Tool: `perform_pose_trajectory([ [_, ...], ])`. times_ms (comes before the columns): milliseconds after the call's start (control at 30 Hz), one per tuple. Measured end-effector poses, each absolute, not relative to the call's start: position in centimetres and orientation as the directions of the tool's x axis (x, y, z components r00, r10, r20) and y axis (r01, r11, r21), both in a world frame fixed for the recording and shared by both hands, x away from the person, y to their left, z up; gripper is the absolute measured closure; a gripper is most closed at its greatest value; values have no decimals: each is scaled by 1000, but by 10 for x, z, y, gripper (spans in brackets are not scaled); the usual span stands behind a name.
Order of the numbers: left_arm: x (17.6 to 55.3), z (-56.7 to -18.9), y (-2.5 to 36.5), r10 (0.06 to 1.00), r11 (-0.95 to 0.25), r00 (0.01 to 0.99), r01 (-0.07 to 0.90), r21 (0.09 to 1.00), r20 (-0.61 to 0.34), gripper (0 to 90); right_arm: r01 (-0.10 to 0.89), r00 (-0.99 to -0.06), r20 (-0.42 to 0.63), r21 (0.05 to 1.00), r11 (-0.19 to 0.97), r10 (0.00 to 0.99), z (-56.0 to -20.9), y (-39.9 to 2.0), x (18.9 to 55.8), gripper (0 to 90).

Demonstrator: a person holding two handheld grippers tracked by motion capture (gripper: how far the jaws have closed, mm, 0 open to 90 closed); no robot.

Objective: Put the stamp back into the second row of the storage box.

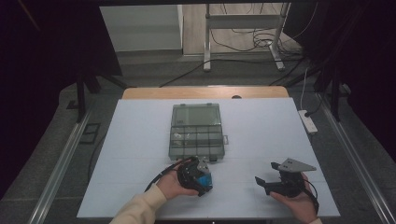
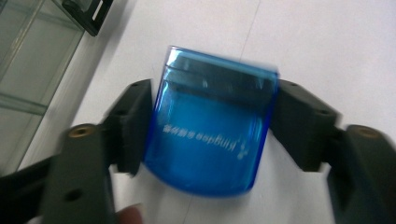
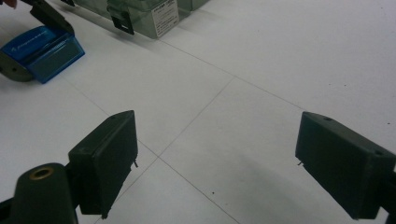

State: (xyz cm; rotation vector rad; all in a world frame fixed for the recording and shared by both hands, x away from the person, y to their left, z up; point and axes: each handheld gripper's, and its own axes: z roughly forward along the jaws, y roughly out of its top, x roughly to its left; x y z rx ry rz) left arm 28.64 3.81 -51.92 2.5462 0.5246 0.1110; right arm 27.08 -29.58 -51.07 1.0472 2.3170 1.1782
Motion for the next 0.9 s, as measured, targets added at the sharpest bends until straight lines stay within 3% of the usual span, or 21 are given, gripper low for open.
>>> perform_pose_trajectory([
  [900,286,-497,55,413,-726,910,354,590,-38,413,461,-669,28,800,385,742,-510,-297,270,133],
])
